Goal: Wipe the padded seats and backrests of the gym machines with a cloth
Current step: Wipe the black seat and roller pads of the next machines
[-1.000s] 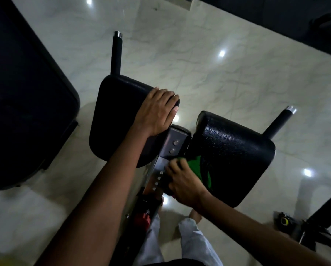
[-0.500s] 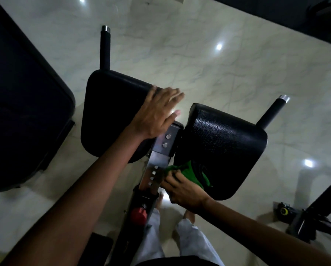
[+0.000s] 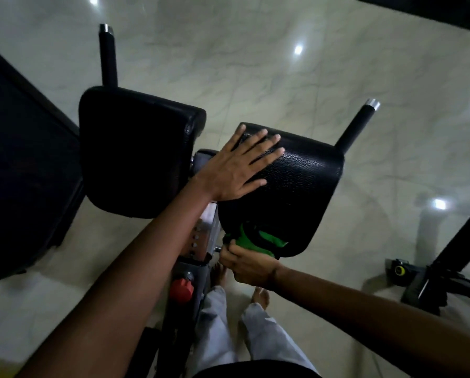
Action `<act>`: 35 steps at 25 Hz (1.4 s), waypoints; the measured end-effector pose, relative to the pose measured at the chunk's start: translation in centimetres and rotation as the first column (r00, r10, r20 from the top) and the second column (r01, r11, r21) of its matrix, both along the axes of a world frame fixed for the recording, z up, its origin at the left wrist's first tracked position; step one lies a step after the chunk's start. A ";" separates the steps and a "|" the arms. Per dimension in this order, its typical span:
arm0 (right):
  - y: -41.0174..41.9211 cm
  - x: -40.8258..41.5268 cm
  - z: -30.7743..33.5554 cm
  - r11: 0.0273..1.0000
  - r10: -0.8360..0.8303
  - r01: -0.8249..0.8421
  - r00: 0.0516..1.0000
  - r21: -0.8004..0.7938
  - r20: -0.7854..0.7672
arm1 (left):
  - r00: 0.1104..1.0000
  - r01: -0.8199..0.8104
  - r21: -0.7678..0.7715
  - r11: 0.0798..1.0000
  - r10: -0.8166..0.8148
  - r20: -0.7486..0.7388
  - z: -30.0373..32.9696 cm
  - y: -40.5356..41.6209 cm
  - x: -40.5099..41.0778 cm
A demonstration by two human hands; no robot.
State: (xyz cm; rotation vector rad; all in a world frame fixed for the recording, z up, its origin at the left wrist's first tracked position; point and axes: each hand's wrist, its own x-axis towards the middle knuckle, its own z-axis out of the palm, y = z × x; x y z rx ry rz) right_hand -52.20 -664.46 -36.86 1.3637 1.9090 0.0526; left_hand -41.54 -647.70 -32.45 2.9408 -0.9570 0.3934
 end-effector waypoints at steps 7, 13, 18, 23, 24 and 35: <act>-5.7 5.4 2.2 0.835 -0.193 0.268 0.961 0.480 -0.200 | 0.996 -0.088 -0.007 0.996 0.088 0.011 -0.1 -1.2 -0.8; -10.2 8.9 4.9 0.148 -0.570 0.704 0.635 0.695 -0.522 | 0.996 -0.077 -0.055 0.996 0.079 0.042 0.2 -4.0 0.1; -9.5 10.4 6.1 -0.455 -0.192 0.822 0.286 0.343 -0.939 | 0.994 -0.097 -0.015 0.995 0.097 0.050 -0.1 -5.4 0.4; -10.0 9.5 4.9 -0.631 0.332 0.765 0.114 -0.130 -0.936 | 0.991 -0.094 -0.019 0.995 0.096 0.092 0.1 -5.6 0.5; -10.4 7.9 3.9 -0.642 0.390 0.734 0.065 -0.221 -0.919 | 0.993 -0.073 -0.032 0.997 0.075 0.091 0.3 -6.0 0.6; -10.5 11.9 4.2 -0.650 0.523 0.650 0.007 -0.394 -0.852 | 0.989 -0.008 0.014 1.000 0.006 0.146 -0.3 -8.8 2.2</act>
